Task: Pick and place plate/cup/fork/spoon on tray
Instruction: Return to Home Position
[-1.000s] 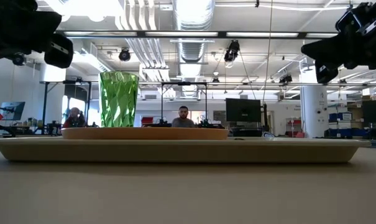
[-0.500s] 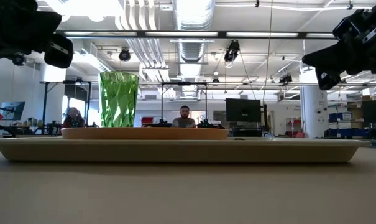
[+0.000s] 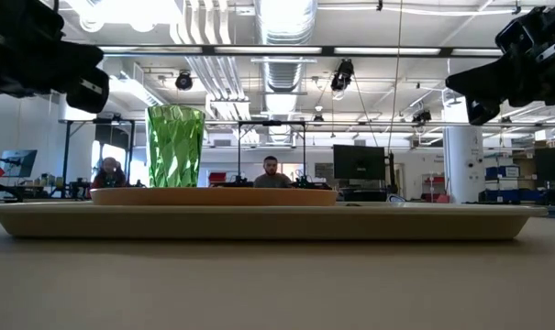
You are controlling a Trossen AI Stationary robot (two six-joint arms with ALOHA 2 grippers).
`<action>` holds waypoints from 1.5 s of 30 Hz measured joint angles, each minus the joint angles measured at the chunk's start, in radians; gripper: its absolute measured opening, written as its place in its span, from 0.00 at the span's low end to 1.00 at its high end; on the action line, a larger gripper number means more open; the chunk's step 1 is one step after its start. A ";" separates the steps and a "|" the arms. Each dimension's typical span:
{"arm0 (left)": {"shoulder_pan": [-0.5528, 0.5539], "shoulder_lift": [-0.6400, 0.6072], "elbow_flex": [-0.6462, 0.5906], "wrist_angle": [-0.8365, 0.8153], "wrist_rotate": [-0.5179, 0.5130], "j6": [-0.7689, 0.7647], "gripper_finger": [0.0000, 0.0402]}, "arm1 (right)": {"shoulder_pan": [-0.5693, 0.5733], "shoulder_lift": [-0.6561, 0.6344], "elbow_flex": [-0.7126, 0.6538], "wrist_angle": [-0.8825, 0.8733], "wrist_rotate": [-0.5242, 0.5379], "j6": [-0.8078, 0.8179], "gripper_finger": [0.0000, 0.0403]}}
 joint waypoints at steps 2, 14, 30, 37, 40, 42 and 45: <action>0.000 -0.001 0.004 -0.001 -0.009 0.039 0.00 | 0.000 0.000 0.000 0.002 0.000 0.000 0.02; 0.026 0.001 0.002 -0.010 -0.023 0.071 0.00 | 0.000 0.000 0.000 0.002 0.002 -0.061 0.02; 0.025 0.001 0.003 -0.004 -0.015 0.069 0.00 | 0.000 0.000 0.000 0.002 0.002 0.022 0.02; 0.025 0.001 0.003 -0.002 -0.015 0.068 0.00 | 0.000 0.000 0.000 0.002 0.002 0.014 0.02; 0.025 0.001 0.003 -0.002 -0.015 0.068 0.00 | 0.000 0.000 0.000 0.002 0.002 0.014 0.02; 0.025 0.001 0.003 0.000 -0.015 0.068 0.00 | 0.000 0.000 0.000 0.002 0.002 0.013 0.02; 0.024 0.001 0.003 0.000 -0.016 0.068 0.00 | 0.000 0.000 0.000 0.002 0.002 0.012 0.02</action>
